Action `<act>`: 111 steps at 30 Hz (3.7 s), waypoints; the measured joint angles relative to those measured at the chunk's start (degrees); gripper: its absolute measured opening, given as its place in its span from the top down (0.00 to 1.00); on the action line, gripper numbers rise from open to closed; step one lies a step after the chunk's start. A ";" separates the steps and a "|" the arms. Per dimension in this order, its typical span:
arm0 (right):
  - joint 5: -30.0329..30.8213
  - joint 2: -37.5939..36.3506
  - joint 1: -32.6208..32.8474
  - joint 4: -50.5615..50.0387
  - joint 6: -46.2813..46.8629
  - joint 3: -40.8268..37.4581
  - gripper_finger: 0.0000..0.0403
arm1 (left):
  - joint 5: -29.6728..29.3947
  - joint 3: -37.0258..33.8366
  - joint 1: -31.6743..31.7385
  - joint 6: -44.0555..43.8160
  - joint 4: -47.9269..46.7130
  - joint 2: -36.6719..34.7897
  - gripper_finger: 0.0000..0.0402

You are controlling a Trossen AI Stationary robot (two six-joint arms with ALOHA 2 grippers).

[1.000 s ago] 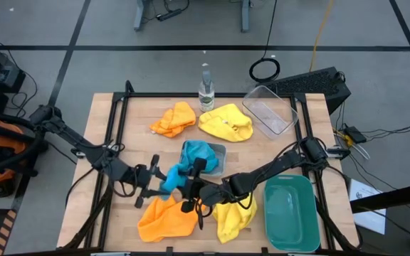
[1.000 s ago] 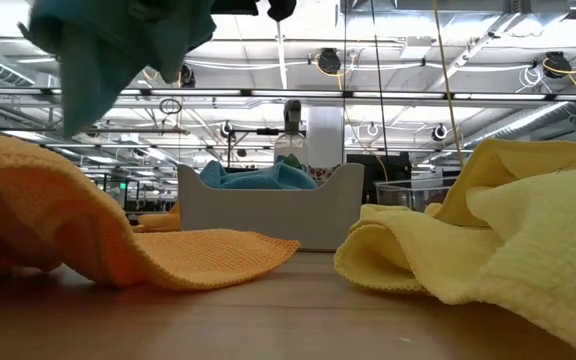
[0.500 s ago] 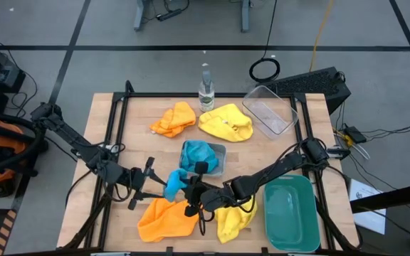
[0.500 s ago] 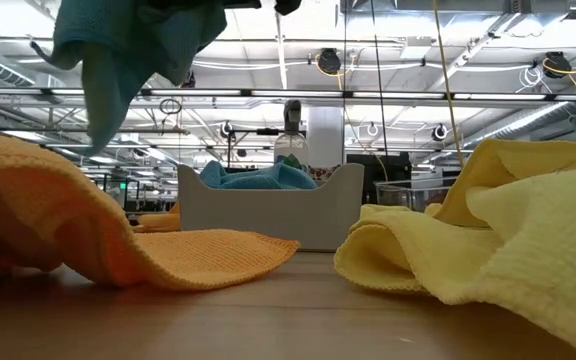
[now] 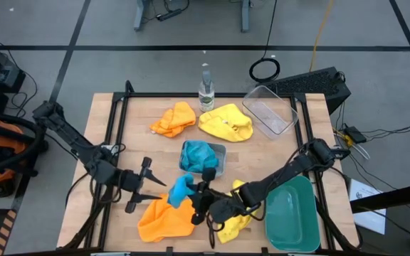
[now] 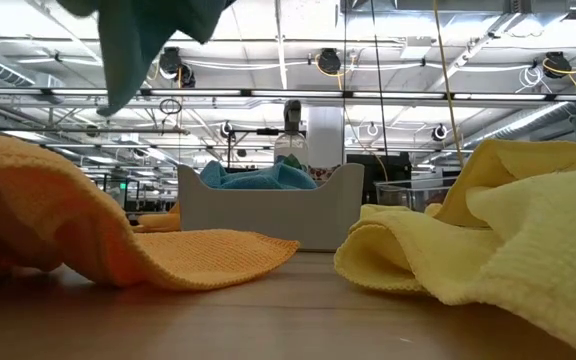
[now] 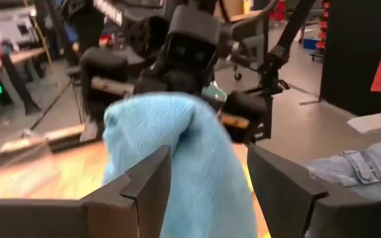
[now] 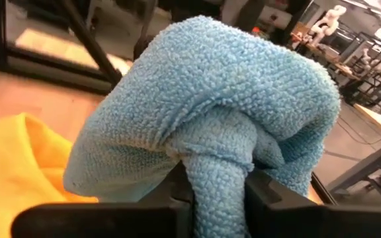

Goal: Sort microfiber towel by color & place in baskets
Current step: Put the blue towel in the white container

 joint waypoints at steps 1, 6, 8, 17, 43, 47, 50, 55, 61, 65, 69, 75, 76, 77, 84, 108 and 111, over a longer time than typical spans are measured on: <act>-0.02 0.01 0.16 -0.38 -0.49 -0.02 0.87 | 0.31 0.01 -0.14 0.94 1.68 0.99 0.49; 0.01 0.02 0.33 -2.01 0.06 -0.02 0.87 | 1.21 0.00 -0.11 7.63 10.09 7.74 0.48; -0.10 0.02 0.33 -3.40 0.92 -0.02 0.87 | -1.07 0.00 -0.07 11.94 15.86 10.20 0.45; -0.08 0.02 0.32 -6.95 4.11 -0.02 0.87 | -6.01 0.10 0.37 20.53 28.76 18.41 0.16; -1.96 -1.40 1.49 -9.42 10.61 -0.04 0.69 | -19.77 2.60 1.56 33.68 27.49 24.88 0.96; -5.14 -1.42 0.59 -9.12 13.67 -0.04 0.56 | -19.36 2.58 2.17 33.65 27.83 24.88 0.89; -6.79 -1.42 -0.79 -8.84 16.42 -0.04 0.48 | -18.14 2.55 2.65 33.63 28.04 24.88 0.86; -11.06 -1.46 -3.45 -7.94 18.87 -0.04 0.38 | -17.07 2.53 2.99 33.59 28.43 24.88 0.87; -12.56 -1.46 -4.65 -6.75 17.76 -0.04 0.40 | -16.14 2.51 2.99 29.46 28.01 24.88 0.87; -12.35 -1.46 -4.65 -7.11 16.49 -0.04 0.53 | -16.96 2.51 2.95 27.48 27.74 24.35 0.81; -12.24 -1.46 -4.23 -7.17 14.66 -0.04 0.72 | -17.15 2.53 2.53 23.83 25.54 22.38 0.68; -12.29 -2.38 -4.22 -11.64 13.83 -0.04 0.95 | -18.19 2.53 0.53 23.17 23.34 20.12 0.43; -12.24 -2.92 -4.22 -12.98 14.06 -0.04 0.95 | -18.86 2.53 0.06 23.17 23.21 19.75 0.40; -12.08 -3.60 -4.23 -14.58 14.29 -0.04 0.94 | -19.99 2.53 -0.52 23.19 23.00 19.30 0.37; -8.87 -10.49 -4.72 -28.72 15.64 -0.04 0.88 | -35.79 2.53 -3.66 23.13 20.31 15.79 0.28; -20.32 -7.24 -17.63 -53.96 23.22 0.00 0.90 | -40.69 1.66 -4.16 20.00 13.74 14.25 0.28; -22.25 -4.19 -18.56 -50.02 21.26 -0.02 0.89 | -40.69 1.66 -4.16 19.58 12.87 14.25 0.28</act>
